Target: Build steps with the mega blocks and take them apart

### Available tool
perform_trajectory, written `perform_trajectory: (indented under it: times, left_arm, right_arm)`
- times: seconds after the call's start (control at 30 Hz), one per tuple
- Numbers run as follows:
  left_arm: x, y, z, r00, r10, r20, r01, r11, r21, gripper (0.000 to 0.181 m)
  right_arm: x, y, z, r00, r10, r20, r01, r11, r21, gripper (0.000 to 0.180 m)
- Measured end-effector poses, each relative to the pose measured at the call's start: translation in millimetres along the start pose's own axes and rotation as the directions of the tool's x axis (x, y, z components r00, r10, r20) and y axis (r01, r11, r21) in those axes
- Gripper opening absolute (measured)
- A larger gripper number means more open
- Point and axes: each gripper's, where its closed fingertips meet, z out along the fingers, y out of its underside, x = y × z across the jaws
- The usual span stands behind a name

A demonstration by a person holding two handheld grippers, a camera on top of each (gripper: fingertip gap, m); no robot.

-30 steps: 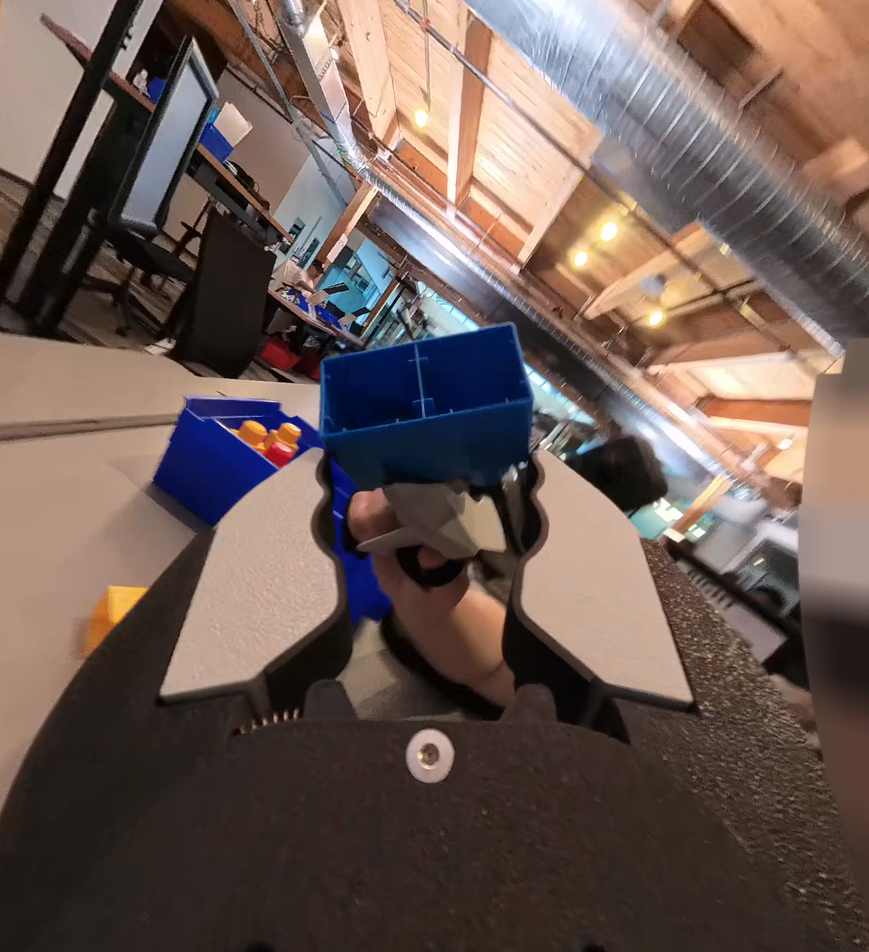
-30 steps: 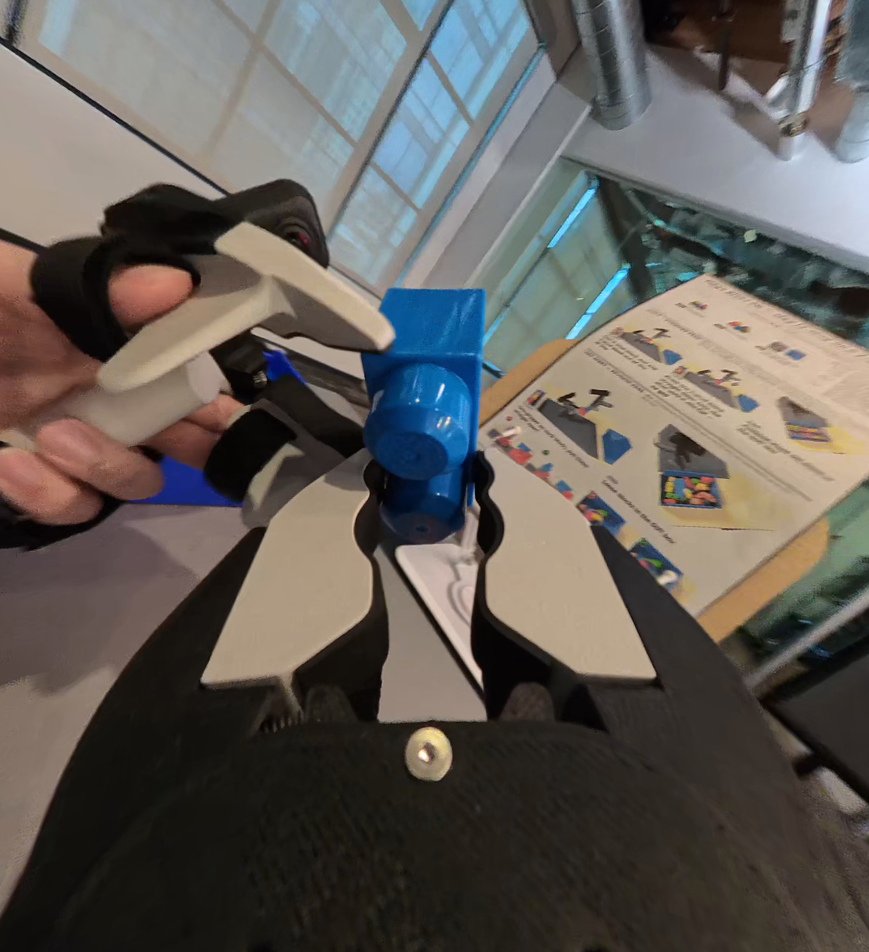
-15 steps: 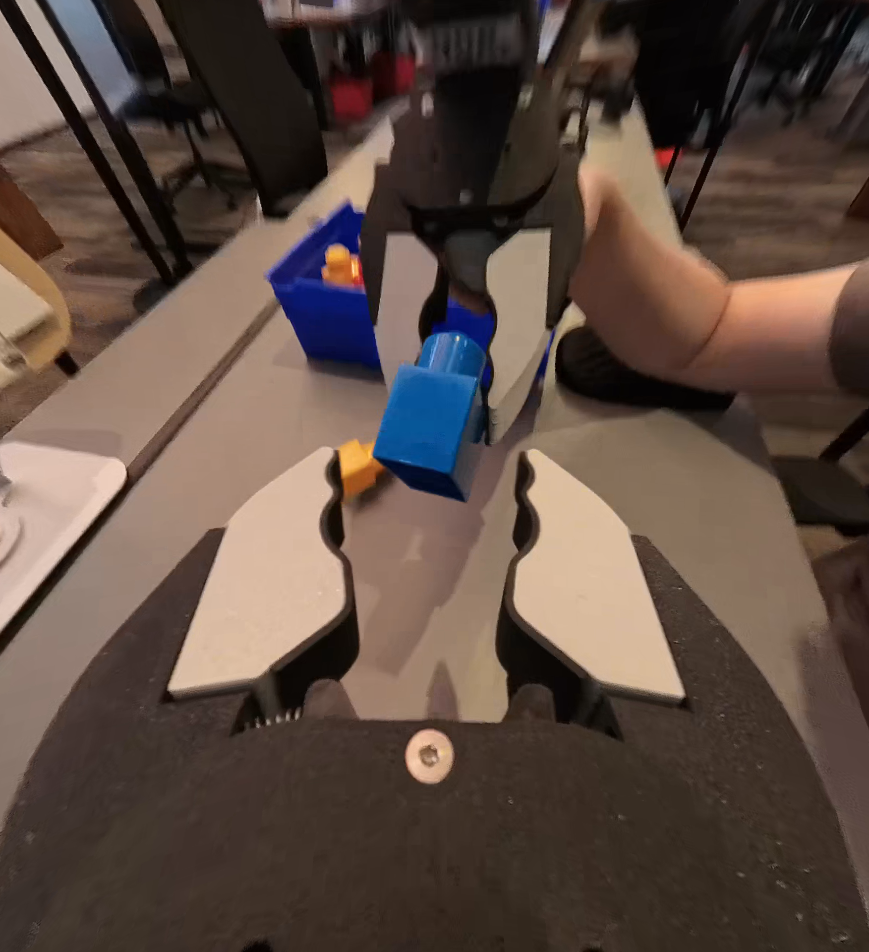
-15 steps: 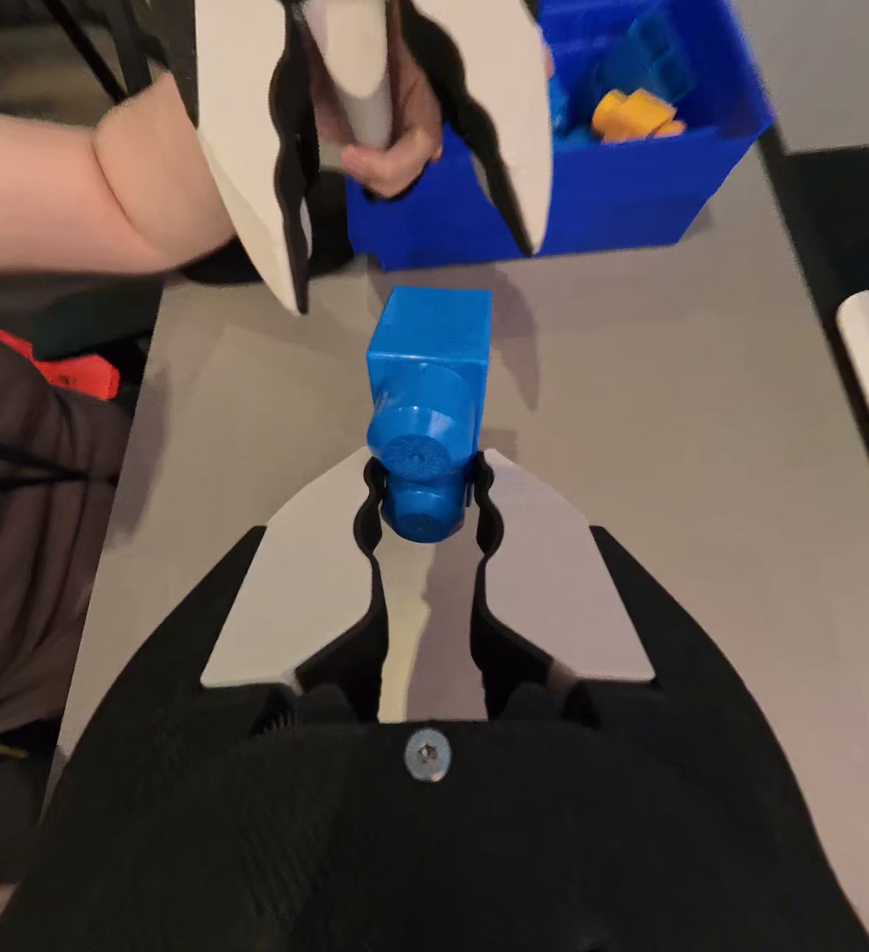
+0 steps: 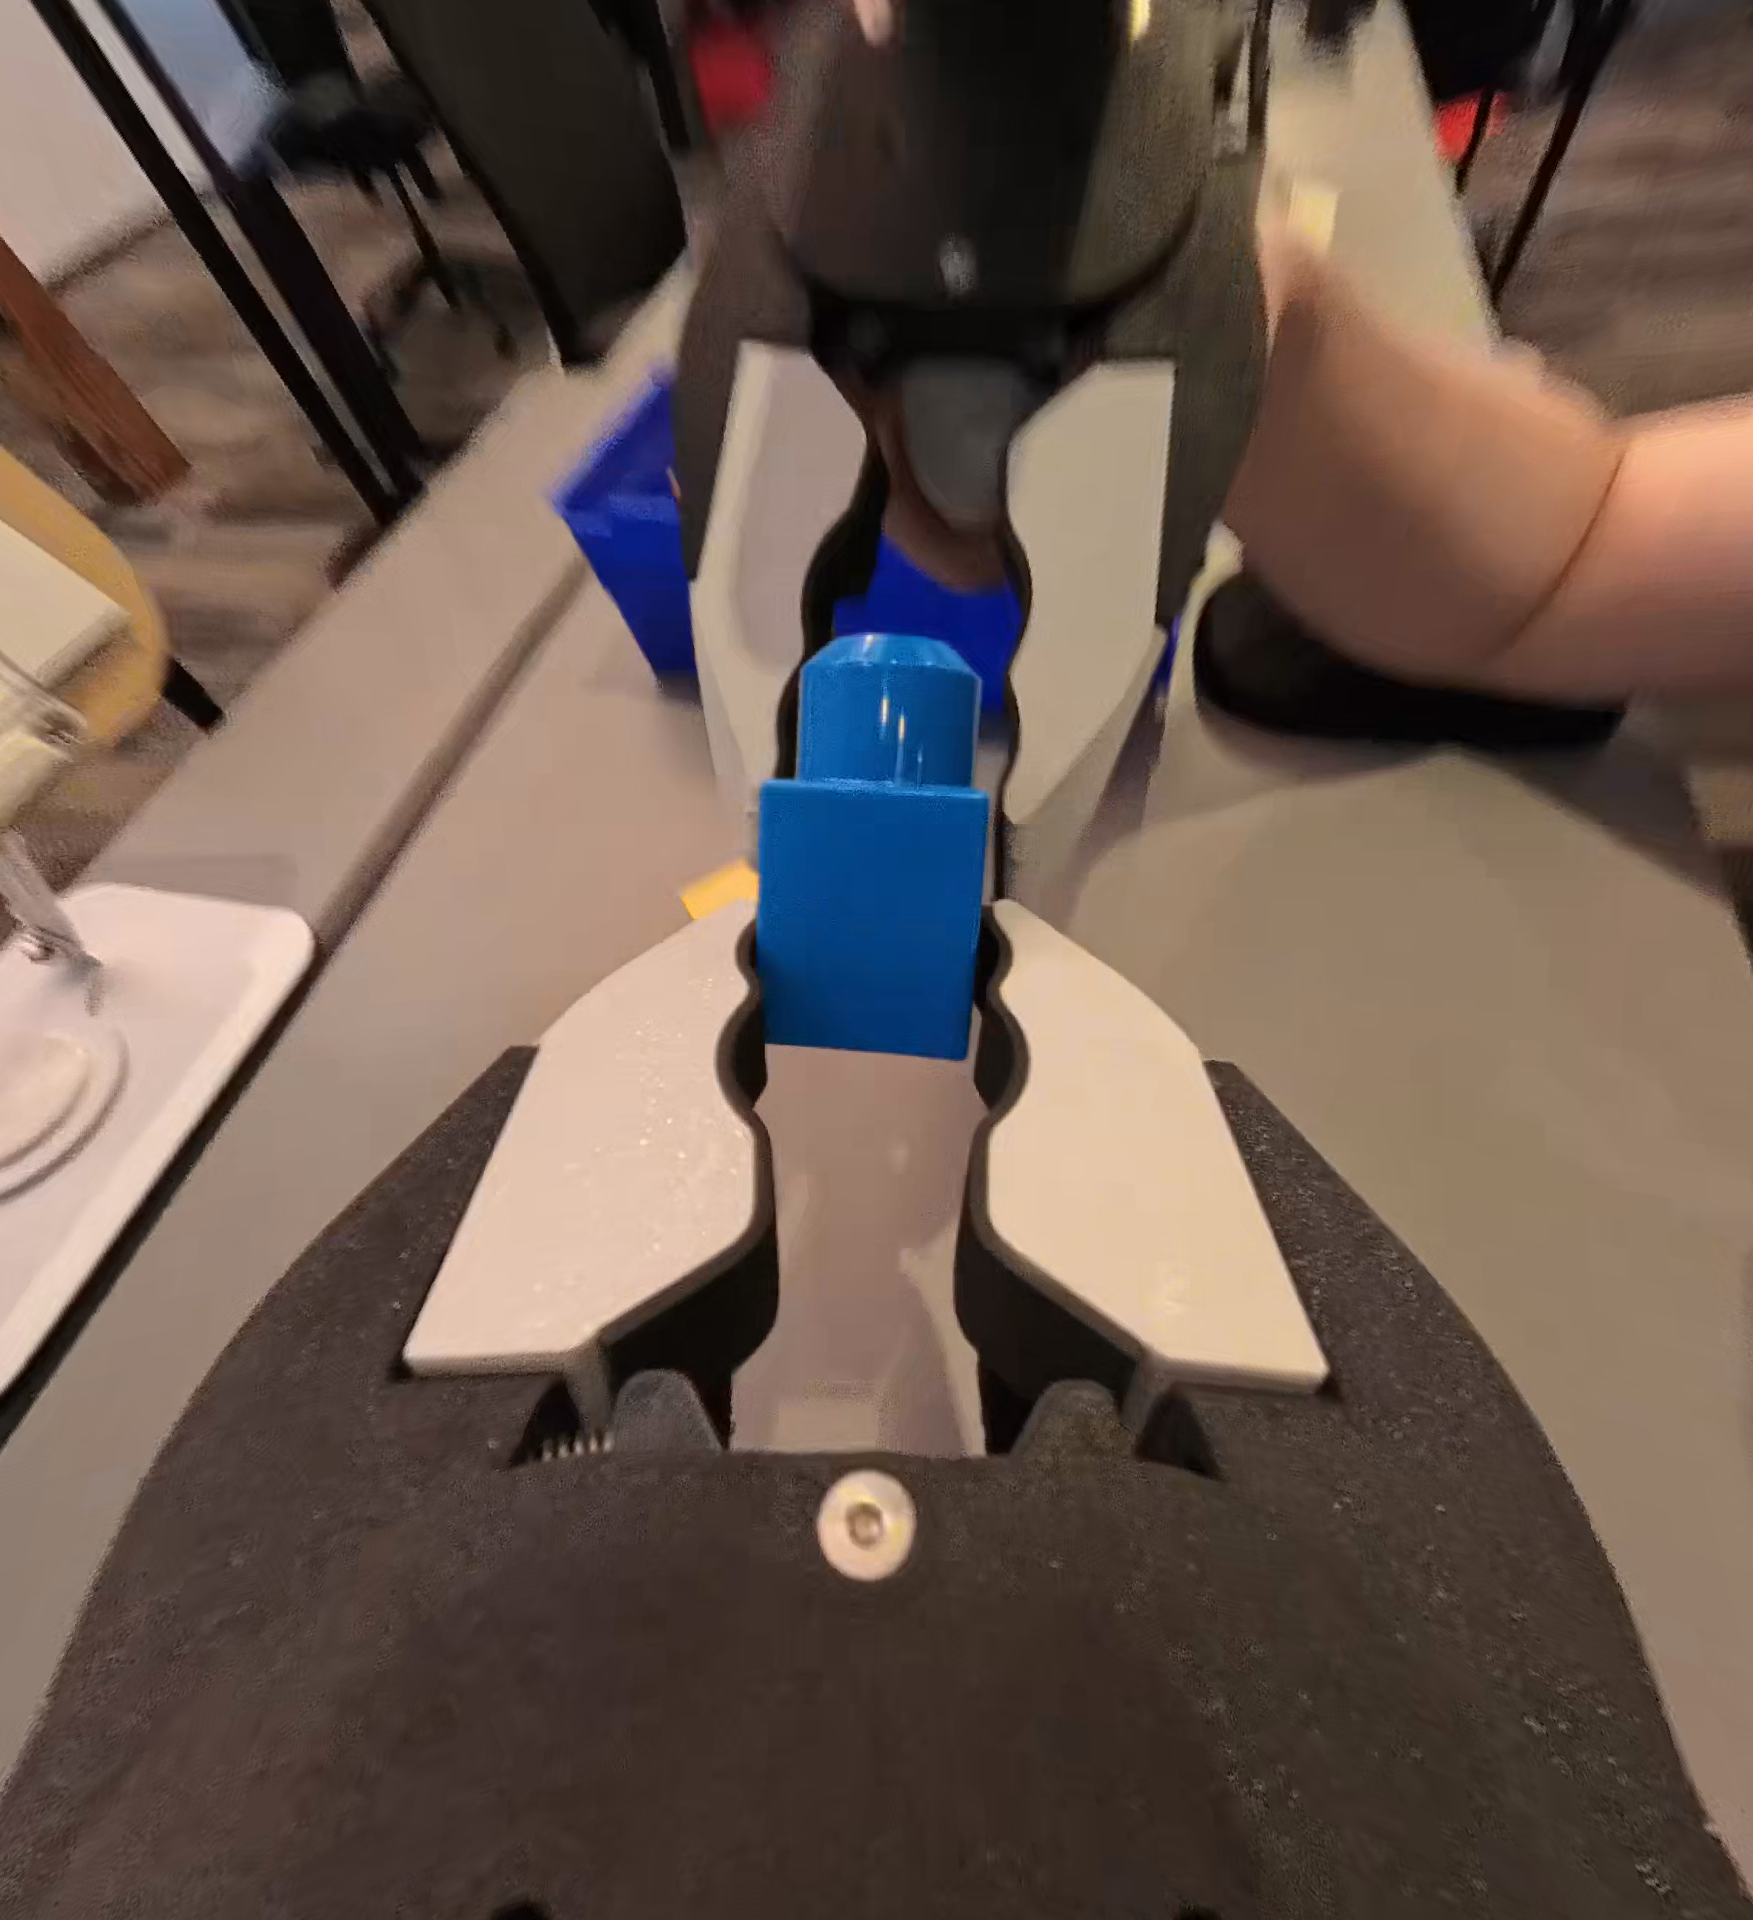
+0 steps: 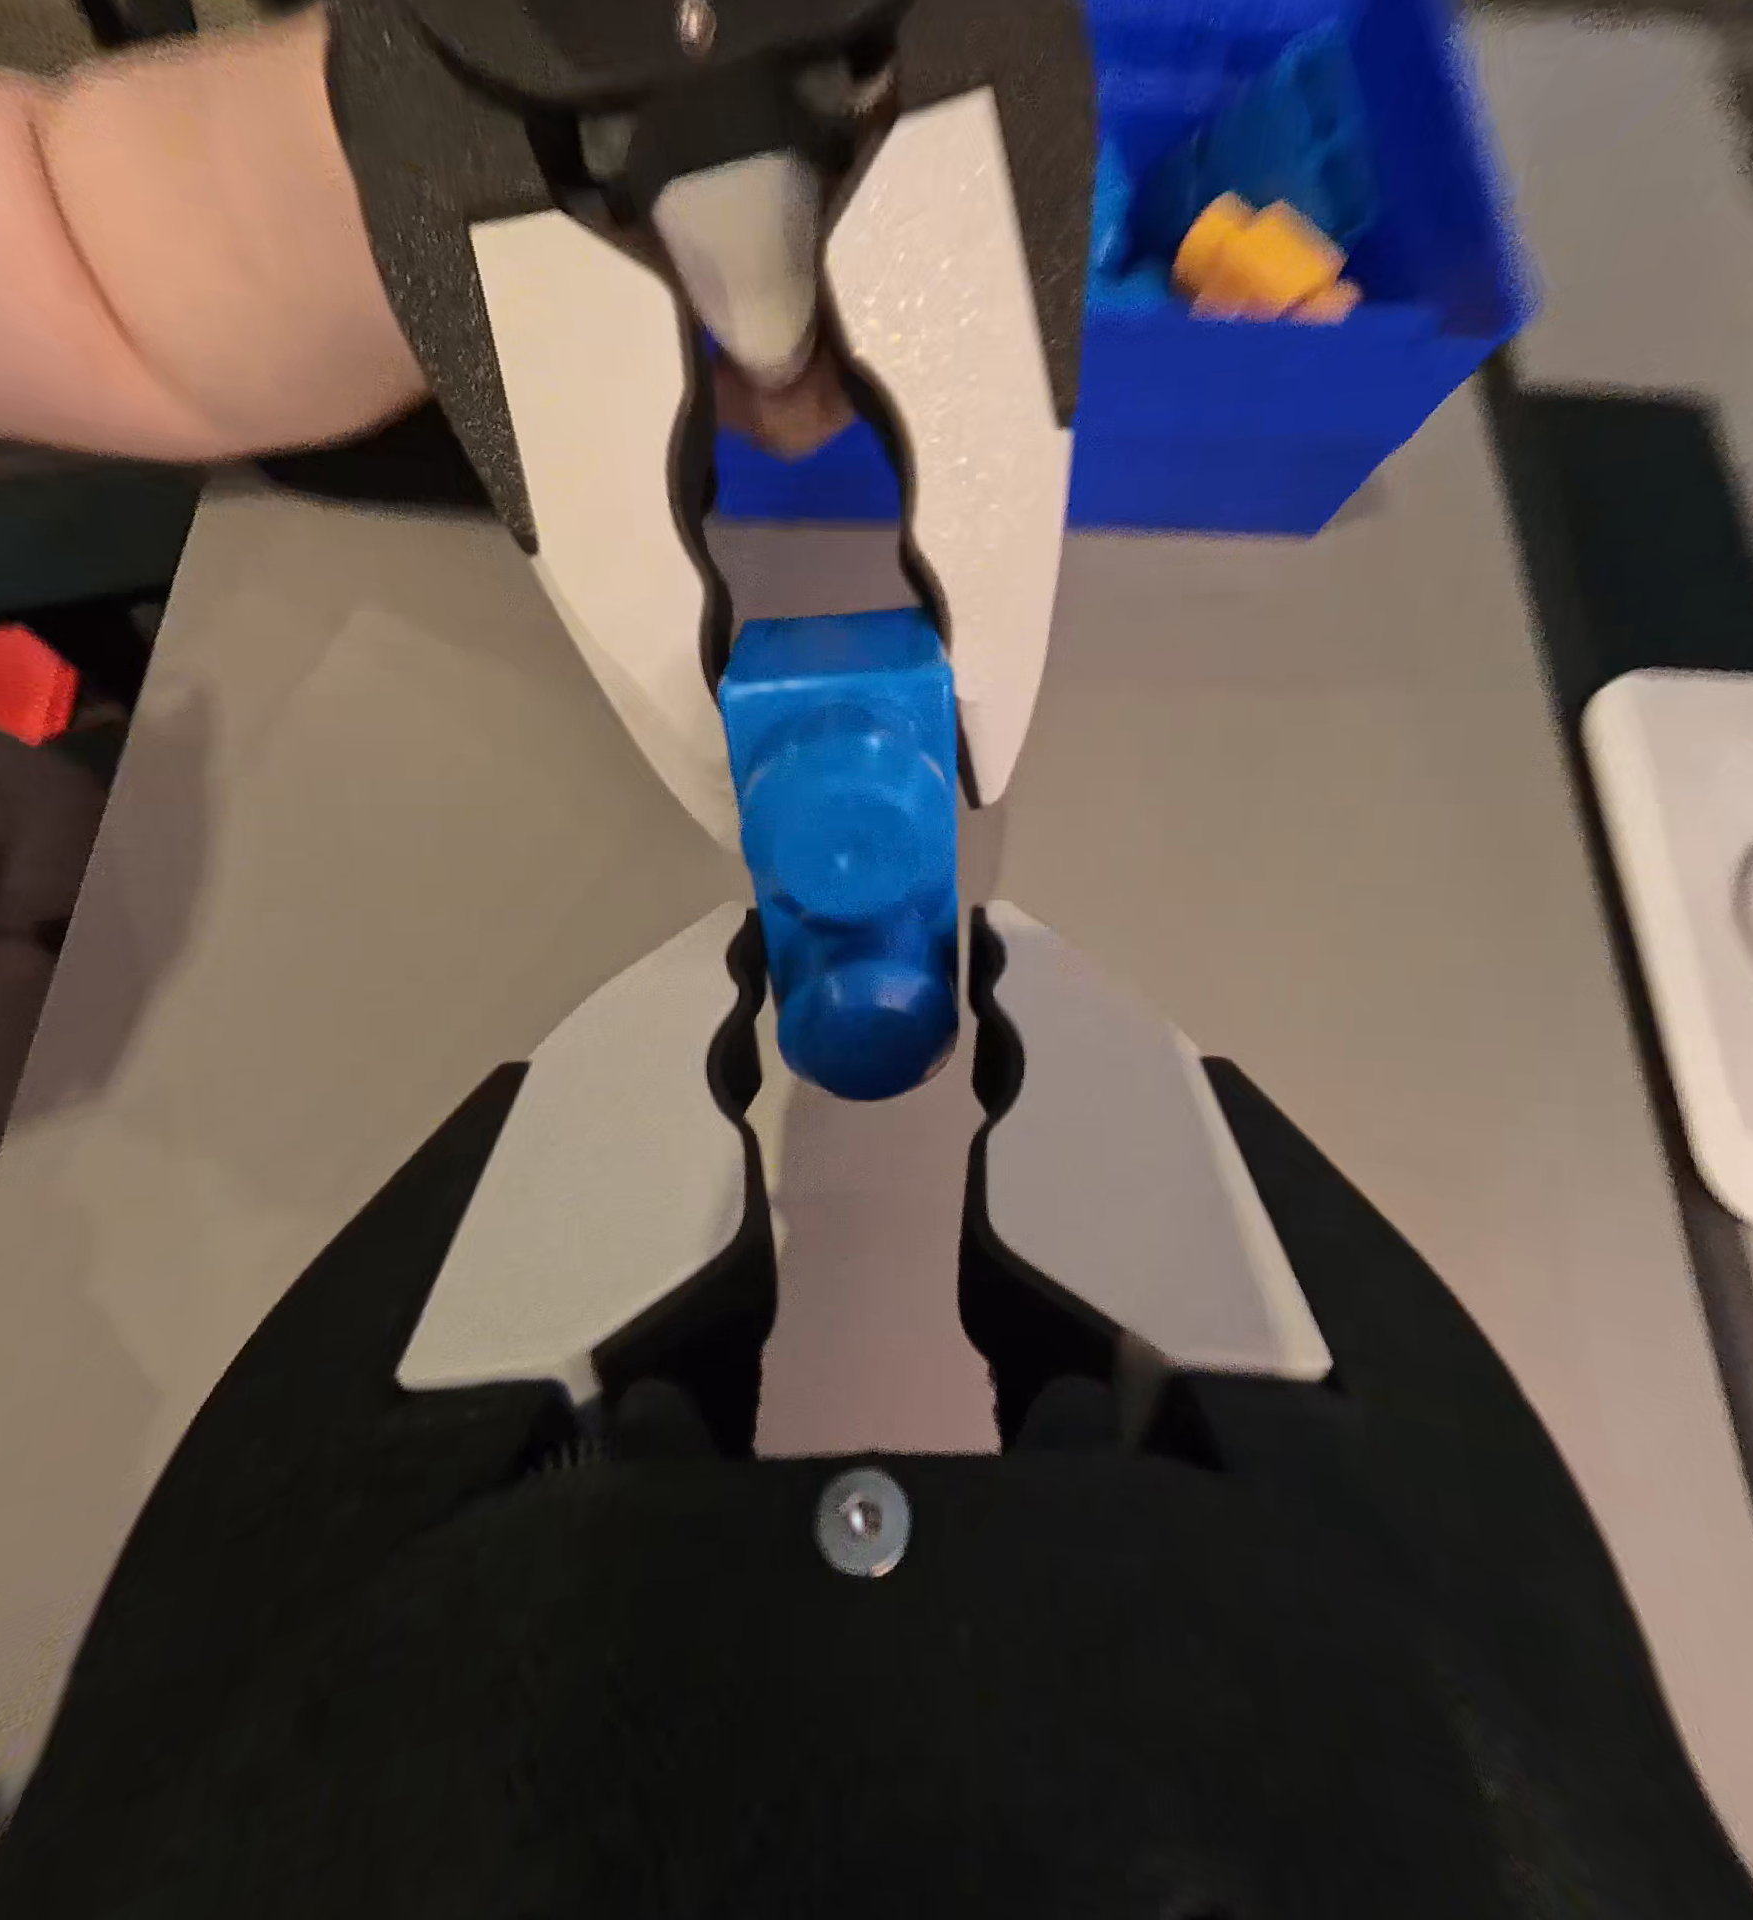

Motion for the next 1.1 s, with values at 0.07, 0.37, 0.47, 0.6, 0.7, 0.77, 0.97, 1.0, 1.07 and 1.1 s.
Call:
perform_trajectory:
  times: [0.07, 0.37, 0.47, 0.6, 0.7, 0.77, 0.97, 1.0, 1.07, 1.1]
  left_arm:
    - [-6, -29, -17, 1.000, -0.016, 0.027, 0.011, 0.982, 0.189, 0.037]
    - [0, -54, -38, 0.999, 0.032, 0.036, -0.042, 0.936, 0.351, 0.037]
    - [-3, -47, -35, 0.996, 0.048, 0.071, -0.067, 0.953, 0.295, 0.038]
    - [-1, -37, -29, 0.996, 0.063, 0.066, -0.076, 0.972, 0.223, 0.038]
    - [2, -36, -27, 0.998, 0.058, 0.038, -0.065, 0.973, 0.220, 0.037]
    - [4, -34, -25, 0.998, 0.056, 0.022, -0.059, 0.976, 0.208, 0.037]
    - [7, -31, -21, 0.999, 0.030, -0.021, -0.025, 0.977, 0.212, 0.036]
    - [7, -31, -21, 0.999, 0.023, -0.029, -0.016, 0.976, 0.216, 0.036]
    - [7, -30, -20, 0.999, 0.009, -0.040, -0.001, 0.979, 0.205, 0.036]
    - [6, -28, -19, 0.999, 0.004, -0.042, 0.004, 0.981, 0.195, 0.036]
  right_arm:
    - [9, -19, -10, 0.999, -0.003, -0.050, 0.010, 0.991, 0.134, 0.056]
    - [-2, -64, -38, 0.991, -0.110, -0.072, 0.131, 0.873, 0.469, 0.035]
    - [-1, -60, -37, 0.992, -0.097, -0.081, 0.122, 0.901, 0.417, 0.035]
    - [-2, -53, -34, 0.989, -0.104, -0.100, 0.132, 0.935, 0.328, 0.035]
    - [-4, -51, -35, 0.988, -0.112, -0.104, 0.138, 0.946, 0.292, 0.035]
    - [-5, -48, -34, 0.990, -0.109, -0.088, 0.130, 0.950, 0.283, 0.035]
    - [-6, -43, -33, 0.995, -0.091, -0.037, 0.098, 0.955, 0.280, 0.035]
    - [-6, -43, -33, 0.996, -0.086, -0.029, 0.091, 0.955, 0.282, 0.035]
    - [-6, -42, -32, 0.997, -0.077, -0.020, 0.079, 0.957, 0.278, 0.035]
    - [-6, -41, -31, 0.997, -0.072, -0.020, 0.074, 0.960, 0.271, 0.035]
